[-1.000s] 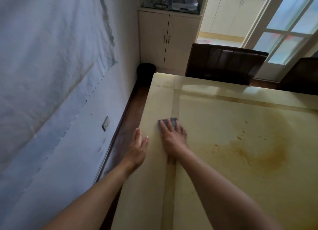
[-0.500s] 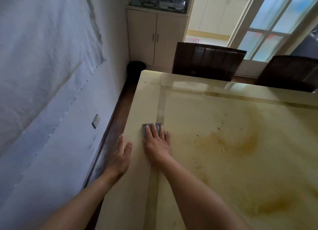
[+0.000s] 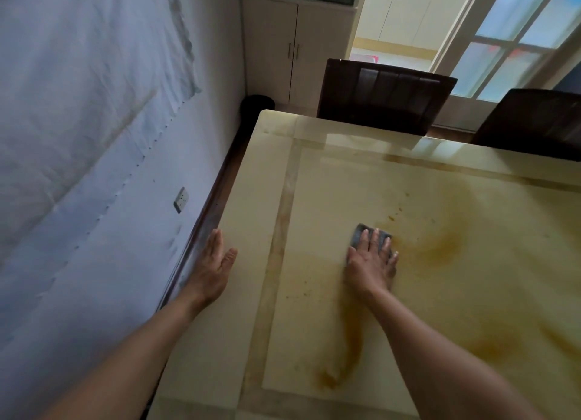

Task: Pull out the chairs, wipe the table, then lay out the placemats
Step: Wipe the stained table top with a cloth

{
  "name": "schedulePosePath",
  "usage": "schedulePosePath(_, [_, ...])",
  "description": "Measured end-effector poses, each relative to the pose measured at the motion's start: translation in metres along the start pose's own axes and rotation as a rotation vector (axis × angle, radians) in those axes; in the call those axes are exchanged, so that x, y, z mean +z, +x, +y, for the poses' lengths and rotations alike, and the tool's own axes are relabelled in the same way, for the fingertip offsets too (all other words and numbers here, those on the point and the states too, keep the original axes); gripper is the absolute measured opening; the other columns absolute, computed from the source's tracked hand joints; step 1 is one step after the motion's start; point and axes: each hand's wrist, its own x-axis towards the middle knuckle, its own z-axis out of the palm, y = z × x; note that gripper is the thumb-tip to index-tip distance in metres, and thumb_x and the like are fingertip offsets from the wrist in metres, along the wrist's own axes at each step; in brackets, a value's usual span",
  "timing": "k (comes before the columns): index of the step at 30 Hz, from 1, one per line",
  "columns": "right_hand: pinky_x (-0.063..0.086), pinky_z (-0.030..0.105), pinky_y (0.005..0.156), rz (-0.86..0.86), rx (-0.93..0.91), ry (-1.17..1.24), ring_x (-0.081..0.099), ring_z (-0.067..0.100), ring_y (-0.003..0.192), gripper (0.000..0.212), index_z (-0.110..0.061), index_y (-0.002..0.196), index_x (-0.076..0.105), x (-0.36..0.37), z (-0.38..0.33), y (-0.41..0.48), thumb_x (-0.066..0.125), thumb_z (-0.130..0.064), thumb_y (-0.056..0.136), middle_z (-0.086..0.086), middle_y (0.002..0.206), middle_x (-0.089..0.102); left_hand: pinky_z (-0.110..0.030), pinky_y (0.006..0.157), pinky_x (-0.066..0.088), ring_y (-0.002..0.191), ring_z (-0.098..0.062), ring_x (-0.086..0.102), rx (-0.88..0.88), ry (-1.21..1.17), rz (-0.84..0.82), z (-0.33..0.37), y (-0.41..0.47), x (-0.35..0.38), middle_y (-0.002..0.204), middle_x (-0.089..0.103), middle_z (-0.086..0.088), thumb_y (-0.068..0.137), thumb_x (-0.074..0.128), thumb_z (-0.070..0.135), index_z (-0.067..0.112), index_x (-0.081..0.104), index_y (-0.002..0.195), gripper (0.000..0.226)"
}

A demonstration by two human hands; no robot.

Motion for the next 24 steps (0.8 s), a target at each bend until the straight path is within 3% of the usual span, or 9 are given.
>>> schedulePosePath(4, [-0.011, 0.045, 0.118, -0.048, -0.071, 0.048, -0.018, 0.027, 0.146, 0.057, -0.021, 0.153, -0.004, 0.001, -0.023, -0.007, 0.021, -0.034, 0.103, 0.002, 0.159, -0.017, -0.019, 0.112, -0.005, 0.145, -0.006, -0.007, -0.002, -0.066, 0.007, -0.002, -0.001, -0.002, 0.159, -0.010, 0.004, 0.101, 0.022, 0.038, 0.016, -0.006, 0.150, 0.061])
schedulePosePath(11, [-0.015, 0.044, 0.115, -0.069, -0.500, -0.034, -0.021, 0.026, 0.145, 0.061, -0.030, 0.152, -0.001, 0.053, -0.149, -0.063, 0.028, -0.019, 0.099, -0.004, 0.159, -0.016, -0.029, 0.116, 0.006, 0.146, -0.012, 0.005, -0.027, -0.367, -0.035, -0.007, -0.013, -0.017, 0.159, 0.002, 0.006, 0.100, 0.022, 0.042, 0.022, -0.001, 0.151, 0.060])
schedulePosePath(14, [-0.017, 0.044, 0.115, -0.092, -0.637, -0.068, -0.022, 0.025, 0.145, 0.062, -0.029, 0.152, -0.004, 0.070, -0.175, -0.106, 0.030, -0.023, 0.099, -0.005, 0.159, -0.016, -0.030, 0.117, 0.009, 0.146, -0.016, 0.012, -0.039, -0.446, -0.025, -0.017, -0.026, -0.018, 0.159, 0.010, -0.001, 0.101, 0.023, 0.040, 0.019, 0.000, 0.151, 0.060])
schedulePosePath(19, [-0.012, 0.047, 0.118, -0.167, -0.657, -0.095, -0.029, 0.021, 0.141, 0.067, -0.028, 0.151, -0.008, 0.081, -0.178, -0.145, 0.032, -0.022, 0.098, -0.005, 0.159, -0.018, -0.028, 0.116, 0.008, 0.146, -0.019, 0.013, -0.071, -0.430, -0.043, -0.029, -0.048, -0.023, 0.158, 0.013, -0.006, 0.101, 0.024, 0.035, 0.016, 0.002, 0.151, 0.058])
schedulePosePath(24, [-0.019, 0.040, 0.112, -0.173, -0.558, -0.041, -0.025, 0.021, 0.144, 0.057, -0.030, 0.151, -0.005, 0.070, -0.163, -0.131, 0.022, -0.035, 0.101, -0.006, 0.158, -0.019, -0.031, 0.117, 0.005, 0.147, -0.017, 0.004, -0.028, -0.312, -0.070, -0.024, -0.060, -0.019, 0.160, 0.002, -0.001, 0.101, 0.025, 0.039, 0.019, 0.001, 0.152, 0.060])
